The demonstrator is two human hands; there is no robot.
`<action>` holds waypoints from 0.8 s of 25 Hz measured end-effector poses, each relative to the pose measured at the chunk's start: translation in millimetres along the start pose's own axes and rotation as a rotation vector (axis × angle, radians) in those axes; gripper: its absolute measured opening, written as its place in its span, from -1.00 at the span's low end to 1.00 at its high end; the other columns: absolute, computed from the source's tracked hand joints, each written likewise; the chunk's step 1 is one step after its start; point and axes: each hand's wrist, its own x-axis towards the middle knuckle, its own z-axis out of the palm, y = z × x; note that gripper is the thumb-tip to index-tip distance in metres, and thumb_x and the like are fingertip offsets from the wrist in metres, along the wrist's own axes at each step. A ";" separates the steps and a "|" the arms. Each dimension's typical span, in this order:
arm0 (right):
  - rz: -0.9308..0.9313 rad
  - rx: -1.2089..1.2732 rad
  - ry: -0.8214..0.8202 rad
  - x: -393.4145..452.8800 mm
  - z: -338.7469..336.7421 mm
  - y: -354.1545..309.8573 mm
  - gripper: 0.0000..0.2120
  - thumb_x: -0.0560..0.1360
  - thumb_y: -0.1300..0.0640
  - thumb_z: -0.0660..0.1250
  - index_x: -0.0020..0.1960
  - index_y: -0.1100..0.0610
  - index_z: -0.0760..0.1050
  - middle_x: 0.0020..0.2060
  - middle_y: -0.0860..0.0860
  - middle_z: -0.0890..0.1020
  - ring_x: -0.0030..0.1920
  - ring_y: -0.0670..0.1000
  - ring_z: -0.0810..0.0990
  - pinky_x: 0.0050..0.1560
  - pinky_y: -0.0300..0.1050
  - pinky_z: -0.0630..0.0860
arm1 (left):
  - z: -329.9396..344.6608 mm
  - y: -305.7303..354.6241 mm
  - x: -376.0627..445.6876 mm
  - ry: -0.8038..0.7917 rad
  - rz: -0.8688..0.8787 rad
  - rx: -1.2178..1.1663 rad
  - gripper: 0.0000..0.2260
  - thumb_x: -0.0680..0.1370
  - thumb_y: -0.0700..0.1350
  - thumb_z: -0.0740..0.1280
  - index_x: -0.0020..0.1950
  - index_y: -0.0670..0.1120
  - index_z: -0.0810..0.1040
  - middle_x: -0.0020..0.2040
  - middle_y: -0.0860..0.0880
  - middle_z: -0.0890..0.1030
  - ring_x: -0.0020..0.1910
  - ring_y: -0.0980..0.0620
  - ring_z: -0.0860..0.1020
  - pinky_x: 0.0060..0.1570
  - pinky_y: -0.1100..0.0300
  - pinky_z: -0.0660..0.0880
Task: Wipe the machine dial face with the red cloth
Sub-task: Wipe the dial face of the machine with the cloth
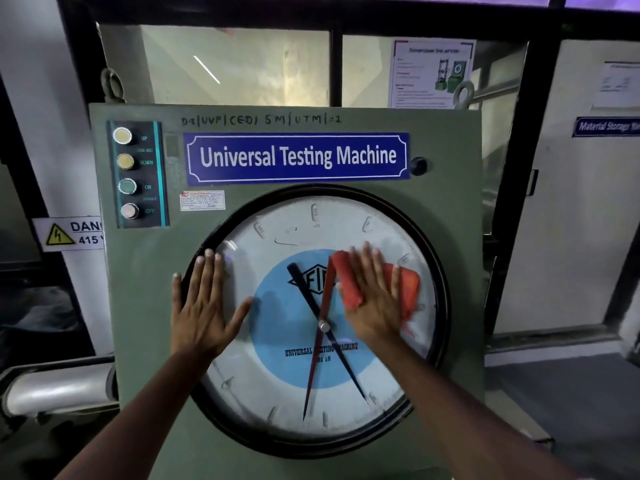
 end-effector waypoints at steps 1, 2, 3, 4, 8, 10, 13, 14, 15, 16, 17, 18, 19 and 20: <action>0.120 0.037 0.003 8.4 -4.5 0.6 -0.29 0.69 -0.26 -0.05 0.76 -0.02 -0.08 0.74 0.03 -0.02 0.74 0.10 -0.05 0.64 0.42 0.08 | 0.8 -1.4 0.0 0.007 0.006 0.003 -0.14 0.63 0.42 -0.02 0.78 -0.06 -0.14 0.78 -0.08 -0.08 0.77 -0.04 -0.05 0.72 -0.20 -0.15; 0.252 0.110 0.027 23.3 -8.5 -10.4 -0.29 0.68 -0.25 -0.07 0.75 -0.01 -0.10 0.73 0.02 -0.07 0.73 0.10 -0.09 0.65 0.43 0.03 | 2.0 -3.0 -1.0 0.018 0.013 0.008 -0.14 0.64 0.42 -0.01 0.78 -0.04 -0.17 0.79 -0.07 -0.08 0.77 -0.03 -0.05 0.72 -0.19 -0.15; 0.355 0.196 0.063 43.0 -11.7 -31.7 -0.27 0.66 -0.24 -0.07 0.75 -0.01 -0.12 0.72 0.01 -0.11 0.73 0.09 -0.13 0.66 0.44 -0.04 | 3.4 -4.3 -1.7 0.035 0.017 0.010 -0.14 0.64 0.42 0.00 0.78 -0.03 -0.19 0.79 -0.06 -0.08 0.77 -0.02 -0.05 0.72 -0.18 -0.15; 0.387 0.257 0.071 61.3 -16.7 -58.0 -0.24 0.62 -0.23 -0.05 0.75 -0.02 -0.14 0.71 -0.01 -0.14 0.73 0.09 -0.17 0.66 0.43 -0.09 | 4.9 -5.2 -1.5 0.051 0.019 0.010 -0.13 0.63 0.42 0.01 0.78 -0.02 -0.20 0.79 -0.05 -0.07 0.77 -0.02 -0.04 0.73 -0.16 -0.15; -0.122 0.051 -0.011 46.5 -2.8 -99.4 -0.08 0.48 -0.28 0.10 0.77 -0.08 -0.09 0.75 -0.05 -0.10 0.75 0.04 -0.13 0.69 0.30 -0.21 | 7.9 -12.0 -0.1 0.075 0.051 0.032 -0.12 0.62 0.43 0.04 0.78 -0.03 -0.15 0.79 -0.04 -0.02 0.76 -0.02 0.04 0.72 -0.14 -0.08; -0.308 -0.035 -0.036 21.7 -0.3 -57.6 -0.05 0.44 -0.29 0.16 0.76 -0.10 -0.06 0.76 -0.06 -0.06 0.75 0.01 -0.10 0.70 0.28 -0.18 | 7.6 -12.4 0.8 0.064 0.058 0.042 -0.12 0.63 0.44 0.01 0.78 -0.04 -0.15 0.79 -0.03 -0.05 0.77 -0.01 0.01 0.73 -0.13 -0.09; -0.260 -0.098 -0.014 25.9 -3.9 -18.9 -0.13 0.52 -0.25 0.14 0.77 -0.09 -0.06 0.76 -0.02 -0.05 0.75 0.03 -0.05 0.70 0.27 -0.18 | 9.0 -15.0 0.1 0.056 0.070 0.049 -0.13 0.64 0.45 -0.03 0.78 -0.05 -0.15 0.80 -0.01 -0.11 0.77 0.02 -0.08 0.73 -0.12 -0.15; -0.166 -0.057 0.006 39.8 -6.1 -26.3 -0.16 0.56 -0.26 0.10 0.77 -0.08 -0.07 0.76 -0.01 -0.06 0.75 0.05 -0.06 0.70 0.27 -0.19 | 9.2 -16.8 0.6 0.059 0.077 0.057 -0.13 0.65 0.45 -0.03 0.78 -0.05 -0.14 0.80 -0.01 -0.11 0.77 0.03 -0.08 0.73 -0.12 -0.16; -0.069 -0.009 0.036 55.6 -6.1 -42.7 -0.17 0.57 -0.27 0.08 0.77 -0.08 -0.07 0.75 0.00 -0.08 0.75 0.07 -0.07 0.69 0.27 -0.21 | 8.8 -18.2 1.4 0.063 0.081 0.062 -0.13 0.64 0.45 -0.02 0.79 -0.05 -0.13 0.80 0.00 -0.10 0.77 0.03 -0.08 0.73 -0.12 -0.16; -0.011 0.037 0.050 68.4 -8.0 -65.5 -0.15 0.55 -0.28 0.09 0.77 -0.08 -0.07 0.75 -0.01 -0.08 0.75 0.08 -0.07 0.69 0.28 -0.21 | 8.1 -20.3 2.2 0.068 0.088 0.059 -0.13 0.64 0.44 0.00 0.79 -0.05 -0.12 0.80 0.01 -0.09 0.77 0.04 -0.07 0.73 -0.11 -0.16; -0.020 0.068 0.057 74.6 -8.1 -87.3 -0.12 0.51 -0.28 0.12 0.76 -0.09 -0.05 0.75 -0.02 -0.07 0.75 0.08 -0.06 0.69 0.29 -0.22 | 7.5 -22.5 2.3 0.076 0.099 0.056 -0.13 0.64 0.43 0.03 0.79 -0.04 -0.10 0.80 0.02 -0.08 0.77 0.06 -0.07 0.73 -0.11 -0.16; -0.093 0.074 0.049 72.8 -5.6 -102.0 -0.09 0.48 -0.29 0.15 0.76 -0.10 -0.04 0.75 -0.04 -0.05 0.75 0.07 -0.05 0.69 0.28 -0.22 | 6.6 -24.2 1.4 0.082 0.109 0.061 -0.12 0.63 0.42 0.06 0.79 -0.04 -0.09 0.80 0.03 -0.07 0.77 0.07 -0.07 0.73 -0.10 -0.16; -0.202 0.055 0.029 64.9 -1.9 -106.2 -0.07 0.47 -0.30 0.18 0.76 -0.11 -0.03 0.76 -0.05 -0.04 0.75 0.04 -0.05 0.69 0.28 -0.22 | 5.3 -25.6 1.2 0.085 0.119 0.074 -0.12 0.63 0.42 0.07 0.79 -0.04 -0.08 0.79 0.04 -0.07 0.77 0.08 -0.07 0.73 -0.10 -0.16; -0.302 0.012 0.005 52.6 0.7 -98.3 -0.06 0.46 -0.31 0.19 0.76 -0.11 -0.03 0.76 -0.07 -0.04 0.75 0.01 -0.06 0.70 0.28 -0.21 | 4.4 -26.5 2.0 0.081 0.125 0.085 -0.12 0.63 0.42 0.07 0.79 -0.04 -0.08 0.79 0.04 -0.07 0.77 0.09 -0.07 0.73 -0.10 -0.17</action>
